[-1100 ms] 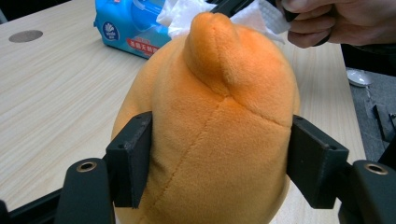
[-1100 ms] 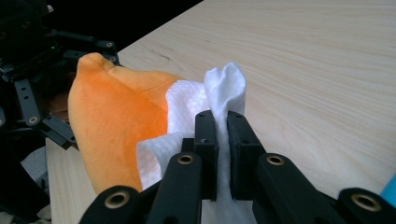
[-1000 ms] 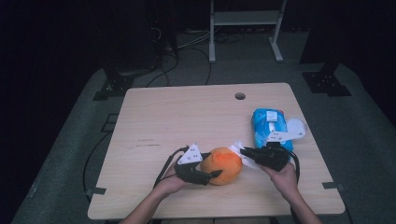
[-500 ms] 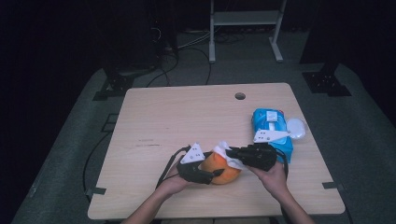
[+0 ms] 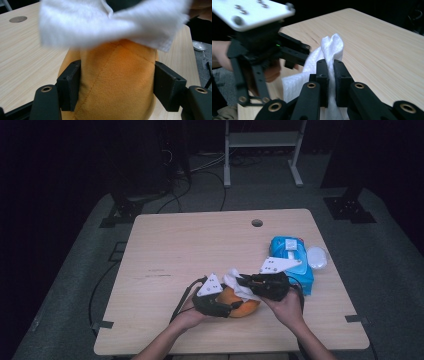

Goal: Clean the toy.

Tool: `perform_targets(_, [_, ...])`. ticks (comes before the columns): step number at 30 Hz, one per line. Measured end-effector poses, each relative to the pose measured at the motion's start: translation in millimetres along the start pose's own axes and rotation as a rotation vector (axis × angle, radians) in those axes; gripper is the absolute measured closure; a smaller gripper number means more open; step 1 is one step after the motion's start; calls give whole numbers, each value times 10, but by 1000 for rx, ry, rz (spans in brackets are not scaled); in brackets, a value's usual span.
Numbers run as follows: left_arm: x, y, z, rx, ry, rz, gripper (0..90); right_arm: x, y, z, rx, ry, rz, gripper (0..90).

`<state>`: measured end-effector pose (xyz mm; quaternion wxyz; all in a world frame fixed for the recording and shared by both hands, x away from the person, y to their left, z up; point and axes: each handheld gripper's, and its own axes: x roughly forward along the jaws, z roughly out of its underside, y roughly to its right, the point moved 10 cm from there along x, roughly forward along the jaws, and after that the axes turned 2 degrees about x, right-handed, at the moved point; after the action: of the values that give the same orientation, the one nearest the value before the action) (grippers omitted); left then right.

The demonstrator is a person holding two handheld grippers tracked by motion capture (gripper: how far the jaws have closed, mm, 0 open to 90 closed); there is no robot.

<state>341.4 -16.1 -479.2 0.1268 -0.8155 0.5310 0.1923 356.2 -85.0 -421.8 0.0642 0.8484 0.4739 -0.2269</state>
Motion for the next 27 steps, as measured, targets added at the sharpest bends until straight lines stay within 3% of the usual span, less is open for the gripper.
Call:
perform_targets(3, [-6, -5, 5, 1, 0, 2, 305, -35, 126, 102, 36, -15, 13, 830])
perform_targets(6, [-2, 14, 1, 11, 6, 16, 278, -58, 201, 229, 89, -16, -5, 830])
perform_targets(12, [-76, -85, -74, -22, 44, 62, 111, -163, 344, 377, 127, -20, 31, 830])
perform_targets(15, [-70, -165, -58, -8, 51, 83, 99, -192, 380, 402, 140, -16, 21, 830])
perform_targets(17, [-24, -178, -23, -7, 46, 120, 90, -187, 382, 402, 137, -14, 19, 830])
perform_targets(20, [68, -124, 46, 24, 32, 194, 87, -176, 401, 402, 129, -16, 24, 829])
perform_targets(22, [140, -62, 128, 81, 8, 215, 81, -175, 423, 414, 139, -17, 24, 829])
perform_targets(23, [172, -48, 156, 115, 1, 206, 81, -170, 429, 422, 150, -16, 22, 829])
perform_targets(25, [194, -53, 151, 132, -8, 183, 92, -159, 436, 440, 155, -16, 22, 829])
perform_targets(27, [164, -105, 102, 132, -10, 143, 208, -159, 445, 434, 162, -10, 31, 830])
